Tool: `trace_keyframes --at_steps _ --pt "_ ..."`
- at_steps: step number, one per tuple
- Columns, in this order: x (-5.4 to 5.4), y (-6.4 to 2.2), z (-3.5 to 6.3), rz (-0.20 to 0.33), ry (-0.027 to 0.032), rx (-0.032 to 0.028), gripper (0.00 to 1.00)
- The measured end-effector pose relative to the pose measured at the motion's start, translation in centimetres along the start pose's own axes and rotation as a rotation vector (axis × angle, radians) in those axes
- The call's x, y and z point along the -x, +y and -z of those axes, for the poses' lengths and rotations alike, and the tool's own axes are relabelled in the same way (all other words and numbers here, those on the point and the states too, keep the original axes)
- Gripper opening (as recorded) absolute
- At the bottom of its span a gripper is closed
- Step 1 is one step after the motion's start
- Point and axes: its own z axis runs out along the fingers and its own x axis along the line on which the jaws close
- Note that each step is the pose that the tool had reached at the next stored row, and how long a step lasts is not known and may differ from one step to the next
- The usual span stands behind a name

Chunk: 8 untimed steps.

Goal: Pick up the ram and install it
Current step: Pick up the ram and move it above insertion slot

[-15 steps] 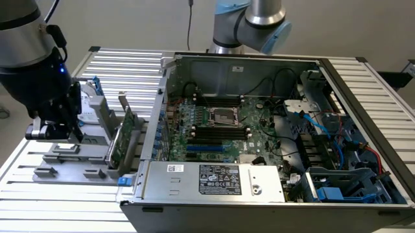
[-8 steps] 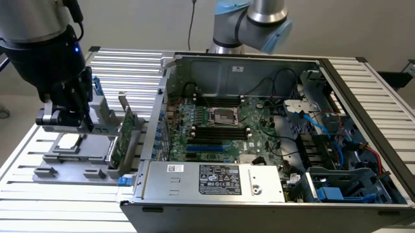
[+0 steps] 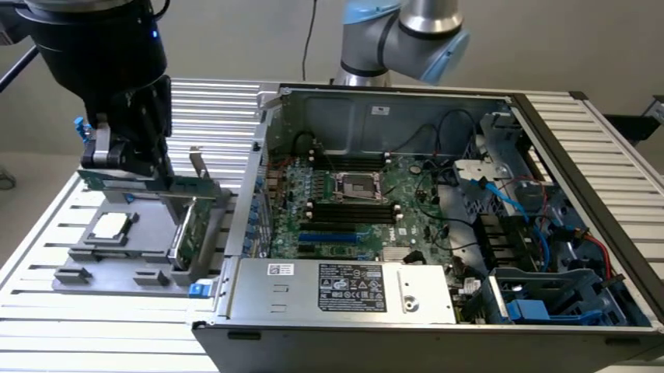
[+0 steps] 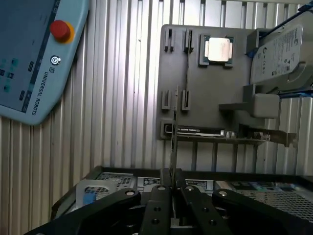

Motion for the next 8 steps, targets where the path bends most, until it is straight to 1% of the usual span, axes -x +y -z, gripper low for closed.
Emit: trace_keyframes --at_steps 4,8 --pt "-0.1 -1.74 1.84 0.000 -0.0001 0.0021 0.14" --pt "-0.1 -3.53 2.86 0.000 -0.0003 0.0022 0.14"
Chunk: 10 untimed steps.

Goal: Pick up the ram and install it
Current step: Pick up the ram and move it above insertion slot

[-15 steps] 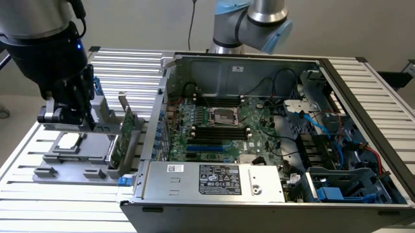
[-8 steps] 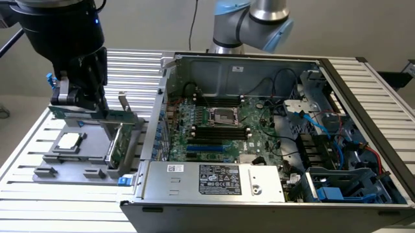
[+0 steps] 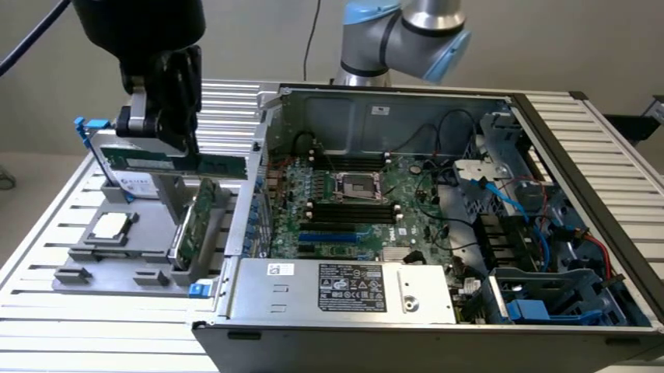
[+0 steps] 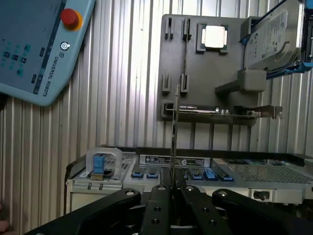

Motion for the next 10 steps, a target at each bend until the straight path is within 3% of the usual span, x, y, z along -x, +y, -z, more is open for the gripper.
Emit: trace_keyframes --at_steps 10 --pt "0.3 -4.50 0.41 0.000 0.0040 -0.0003 0.14"
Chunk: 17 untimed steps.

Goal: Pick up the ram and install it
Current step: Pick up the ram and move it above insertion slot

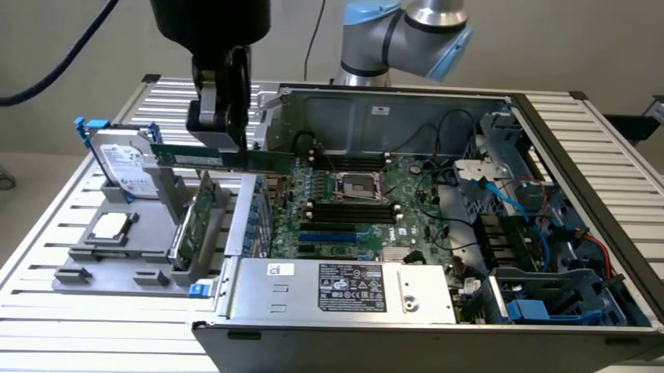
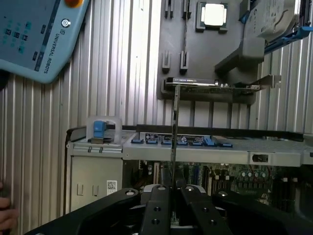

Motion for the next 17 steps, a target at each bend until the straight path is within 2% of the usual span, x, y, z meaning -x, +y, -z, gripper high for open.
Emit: trace_keyframes --at_steps 2,5,10,14,17 --pt "0.3 -0.74 0.01 0.000 0.0027 -0.0015 0.14" --pt "1.1 -1.66 -0.09 0.000 0.0068 -0.0073 0.14" --pt "2.6 -3.06 -0.29 -0.001 0.0092 -0.0153 0.14" --pt "3.6 -4.22 -0.52 -0.001 0.0096 -0.0179 0.14" --pt "4.2 -4.98 -0.64 -0.001 0.0097 -0.0221 0.14"
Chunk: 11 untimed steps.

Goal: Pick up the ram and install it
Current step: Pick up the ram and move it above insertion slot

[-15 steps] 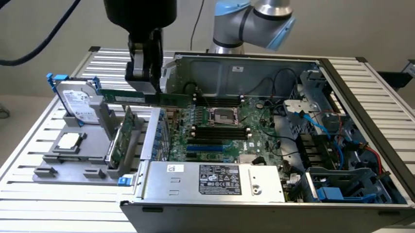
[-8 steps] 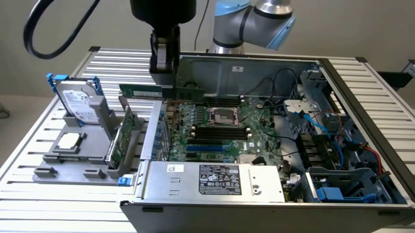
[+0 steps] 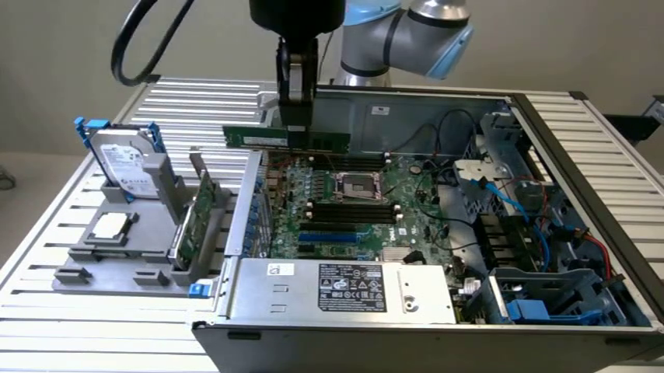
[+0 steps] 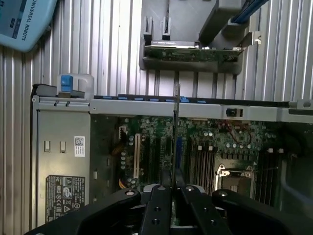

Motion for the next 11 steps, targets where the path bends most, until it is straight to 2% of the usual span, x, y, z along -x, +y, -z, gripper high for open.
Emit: trace_keyframes --at_steps 5,7,11 --pt "0.6 -1.15 -0.21 0.000 -0.0027 -0.0098 0.14" --pt "0.9 -1.70 -0.37 0.000 -0.0047 -0.0108 0.14" --pt "1.7 -2.98 -0.96 0.000 -0.0049 -0.0107 0.14"
